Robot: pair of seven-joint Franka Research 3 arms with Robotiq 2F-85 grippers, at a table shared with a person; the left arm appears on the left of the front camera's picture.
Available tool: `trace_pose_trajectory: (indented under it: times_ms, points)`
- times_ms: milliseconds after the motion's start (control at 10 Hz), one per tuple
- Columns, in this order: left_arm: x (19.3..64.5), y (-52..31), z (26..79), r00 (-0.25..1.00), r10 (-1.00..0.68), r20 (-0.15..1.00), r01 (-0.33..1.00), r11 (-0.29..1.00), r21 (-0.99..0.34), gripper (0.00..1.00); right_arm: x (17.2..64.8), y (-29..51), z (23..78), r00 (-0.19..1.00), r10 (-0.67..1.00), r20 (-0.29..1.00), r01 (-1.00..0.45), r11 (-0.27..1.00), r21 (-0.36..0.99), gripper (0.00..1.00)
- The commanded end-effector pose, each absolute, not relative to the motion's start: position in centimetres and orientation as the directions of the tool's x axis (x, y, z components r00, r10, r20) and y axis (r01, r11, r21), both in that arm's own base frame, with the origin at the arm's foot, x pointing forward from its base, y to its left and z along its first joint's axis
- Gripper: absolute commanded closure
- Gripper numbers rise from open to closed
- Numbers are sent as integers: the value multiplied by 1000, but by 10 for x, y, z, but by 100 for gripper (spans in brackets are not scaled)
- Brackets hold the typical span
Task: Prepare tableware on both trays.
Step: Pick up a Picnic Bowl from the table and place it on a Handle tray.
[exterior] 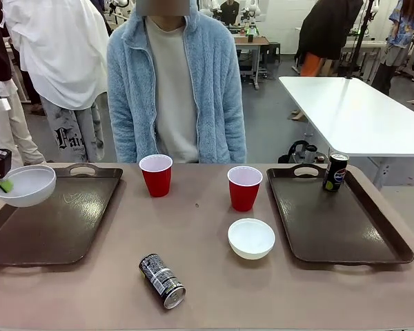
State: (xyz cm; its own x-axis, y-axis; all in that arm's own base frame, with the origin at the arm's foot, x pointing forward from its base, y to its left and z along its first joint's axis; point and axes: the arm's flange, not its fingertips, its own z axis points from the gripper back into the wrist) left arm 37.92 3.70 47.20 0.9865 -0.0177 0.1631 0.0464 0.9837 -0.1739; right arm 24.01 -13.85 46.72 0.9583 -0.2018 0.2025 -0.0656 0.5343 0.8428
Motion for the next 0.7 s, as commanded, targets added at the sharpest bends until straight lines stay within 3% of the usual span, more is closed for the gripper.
trace_pose_trajectory:
  times_ms: [0,600]
  points:
    - [386,50,437,987,-24,156,47,988,-148,100,242,-140,466,956,-202,214,-79,524,848,0]
    - [386,71,359,990,-15,140,38,985,-166,100,242,-140,466,956,-202,214,-79,524,848,0]
